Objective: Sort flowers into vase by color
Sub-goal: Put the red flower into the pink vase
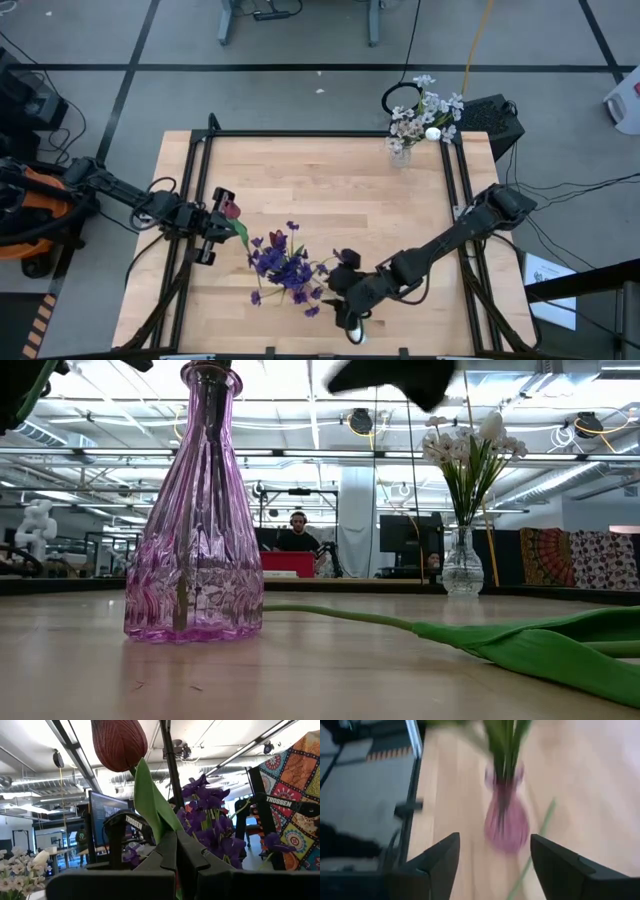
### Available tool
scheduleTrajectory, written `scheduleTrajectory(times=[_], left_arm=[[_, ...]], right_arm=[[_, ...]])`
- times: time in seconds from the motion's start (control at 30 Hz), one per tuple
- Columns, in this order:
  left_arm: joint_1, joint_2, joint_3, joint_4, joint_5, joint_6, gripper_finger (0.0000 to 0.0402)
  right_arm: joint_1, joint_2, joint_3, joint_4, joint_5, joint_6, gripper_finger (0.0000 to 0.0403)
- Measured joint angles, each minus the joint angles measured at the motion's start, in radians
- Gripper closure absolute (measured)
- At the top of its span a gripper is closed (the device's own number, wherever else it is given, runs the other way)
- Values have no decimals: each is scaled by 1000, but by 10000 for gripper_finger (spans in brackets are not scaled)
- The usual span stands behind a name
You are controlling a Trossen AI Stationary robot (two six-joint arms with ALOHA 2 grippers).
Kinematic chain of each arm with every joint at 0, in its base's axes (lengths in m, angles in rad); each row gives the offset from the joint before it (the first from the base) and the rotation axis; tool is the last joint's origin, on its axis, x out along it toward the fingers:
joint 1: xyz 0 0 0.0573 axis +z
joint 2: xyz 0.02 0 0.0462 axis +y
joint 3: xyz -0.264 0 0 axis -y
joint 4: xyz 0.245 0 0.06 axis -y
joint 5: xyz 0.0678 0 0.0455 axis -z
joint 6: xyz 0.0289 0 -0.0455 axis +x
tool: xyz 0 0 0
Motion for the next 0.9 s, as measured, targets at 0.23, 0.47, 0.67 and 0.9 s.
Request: scheduleTrajectory(times=[0.23,0.47,0.67,0.9], left_arm=[[0,0,0,-7,-5,0,402],[0,0,0,-8,-5,-2,402],[0,0,0,-7,-9,-25,402],[0,0,0,-7,-13,-51,402]], right_arm=[[91,-13,0,-273,10,227,144],[266,49,-54,-155,509,417,136],[239,186,-89,310,649,237,135],[146,278,-89,799,628,-129,135]])
